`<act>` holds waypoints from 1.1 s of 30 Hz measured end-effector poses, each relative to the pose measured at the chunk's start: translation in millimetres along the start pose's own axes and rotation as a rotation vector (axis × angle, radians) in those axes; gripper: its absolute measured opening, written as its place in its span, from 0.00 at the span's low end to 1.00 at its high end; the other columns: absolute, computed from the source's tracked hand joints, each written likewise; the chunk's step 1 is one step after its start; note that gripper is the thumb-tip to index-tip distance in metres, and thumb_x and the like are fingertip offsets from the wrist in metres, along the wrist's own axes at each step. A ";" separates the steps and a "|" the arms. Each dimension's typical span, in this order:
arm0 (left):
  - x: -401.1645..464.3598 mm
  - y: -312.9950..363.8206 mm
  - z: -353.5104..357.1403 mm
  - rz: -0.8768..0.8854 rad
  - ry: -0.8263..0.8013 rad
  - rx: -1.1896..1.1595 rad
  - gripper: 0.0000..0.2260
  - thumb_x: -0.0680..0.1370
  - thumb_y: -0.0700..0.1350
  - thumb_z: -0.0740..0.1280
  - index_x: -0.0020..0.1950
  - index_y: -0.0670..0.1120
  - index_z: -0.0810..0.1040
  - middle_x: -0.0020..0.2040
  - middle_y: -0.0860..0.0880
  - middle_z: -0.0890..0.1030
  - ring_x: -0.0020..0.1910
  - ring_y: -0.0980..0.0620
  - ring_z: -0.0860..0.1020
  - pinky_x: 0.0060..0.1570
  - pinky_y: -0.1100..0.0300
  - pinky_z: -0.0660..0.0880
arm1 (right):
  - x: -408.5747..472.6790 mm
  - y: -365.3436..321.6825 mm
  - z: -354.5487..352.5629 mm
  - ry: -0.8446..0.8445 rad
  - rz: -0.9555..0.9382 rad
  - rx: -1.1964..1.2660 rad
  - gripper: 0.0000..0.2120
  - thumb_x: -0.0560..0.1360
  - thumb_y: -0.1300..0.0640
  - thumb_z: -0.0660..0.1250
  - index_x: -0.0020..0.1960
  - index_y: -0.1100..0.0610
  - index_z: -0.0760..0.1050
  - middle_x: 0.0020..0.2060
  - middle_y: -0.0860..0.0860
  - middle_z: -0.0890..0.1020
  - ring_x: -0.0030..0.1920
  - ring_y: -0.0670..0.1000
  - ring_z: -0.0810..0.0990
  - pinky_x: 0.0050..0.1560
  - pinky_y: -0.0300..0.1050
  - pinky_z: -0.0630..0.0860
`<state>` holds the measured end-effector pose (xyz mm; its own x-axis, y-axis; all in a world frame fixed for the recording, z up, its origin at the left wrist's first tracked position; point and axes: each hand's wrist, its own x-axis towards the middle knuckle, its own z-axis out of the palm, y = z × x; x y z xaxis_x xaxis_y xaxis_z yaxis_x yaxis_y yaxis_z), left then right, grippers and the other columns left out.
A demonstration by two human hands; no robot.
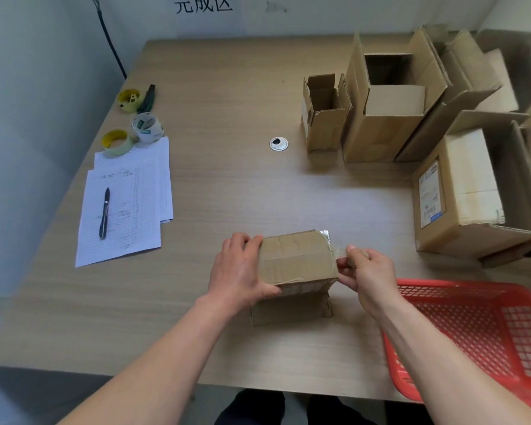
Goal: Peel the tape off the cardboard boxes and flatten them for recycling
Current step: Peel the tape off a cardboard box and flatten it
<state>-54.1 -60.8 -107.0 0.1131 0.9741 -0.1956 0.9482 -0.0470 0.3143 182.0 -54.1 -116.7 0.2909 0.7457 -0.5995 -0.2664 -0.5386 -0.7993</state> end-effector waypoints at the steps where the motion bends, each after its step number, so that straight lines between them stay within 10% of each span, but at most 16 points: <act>1: 0.8 0.6 0.0 -0.004 0.001 0.005 0.49 0.59 0.66 0.78 0.74 0.49 0.65 0.63 0.50 0.67 0.62 0.48 0.66 0.62 0.54 0.71 | -1.6 -4.5 -0.5 -0.006 -0.007 -0.053 0.09 0.81 0.56 0.66 0.45 0.59 0.69 0.38 0.59 0.79 0.35 0.51 0.81 0.32 0.46 0.83; 7: 2.6 7.0 3.3 -0.027 0.024 0.011 0.47 0.59 0.65 0.79 0.71 0.49 0.67 0.61 0.48 0.67 0.62 0.47 0.66 0.62 0.53 0.71 | -21.5 -17.3 0.5 -0.072 -0.135 -0.441 0.31 0.64 0.31 0.74 0.49 0.56 0.73 0.45 0.51 0.81 0.46 0.53 0.83 0.46 0.57 0.83; 13: 1.5 10.1 4.9 -0.039 0.029 0.029 0.46 0.59 0.66 0.79 0.70 0.49 0.66 0.61 0.48 0.67 0.62 0.47 0.66 0.62 0.53 0.71 | -19.8 -3.4 10.7 0.018 -0.404 -1.122 0.22 0.73 0.35 0.68 0.43 0.54 0.69 0.39 0.52 0.77 0.41 0.57 0.73 0.40 0.48 0.66; 20: -0.4 10.6 2.9 -0.054 0.001 0.023 0.48 0.59 0.65 0.79 0.73 0.49 0.65 0.63 0.48 0.67 0.63 0.47 0.67 0.63 0.52 0.72 | -13.6 9.5 -5.1 -0.113 -0.651 -1.148 0.16 0.81 0.53 0.62 0.38 0.56 0.64 0.31 0.49 0.70 0.36 0.59 0.69 0.36 0.49 0.59; 25: 7.1 0.7 -9.0 -0.107 -0.021 -0.005 0.47 0.60 0.65 0.79 0.73 0.49 0.66 0.64 0.48 0.68 0.65 0.46 0.67 0.63 0.53 0.71 | -0.8 -8.0 -32.1 -0.035 -0.354 -0.596 0.11 0.80 0.68 0.57 0.40 0.61 0.68 0.43 0.60 0.82 0.35 0.51 0.85 0.36 0.51 0.79; 33: 22.5 7.8 -19.7 -0.125 -0.119 -0.059 0.46 0.60 0.64 0.80 0.72 0.48 0.69 0.65 0.46 0.69 0.66 0.46 0.68 0.64 0.53 0.70 | -14.4 -5.7 -22.3 -0.207 -0.086 -0.377 0.07 0.78 0.56 0.70 0.50 0.60 0.79 0.46 0.57 0.84 0.44 0.55 0.87 0.41 0.50 0.82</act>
<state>-49.9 -34.8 -90.7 0.0331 0.9383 -0.3441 0.9384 0.0893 0.3338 199.8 -70.5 -104.5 0.0968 0.8365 -0.5393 0.1162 -0.5477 -0.8286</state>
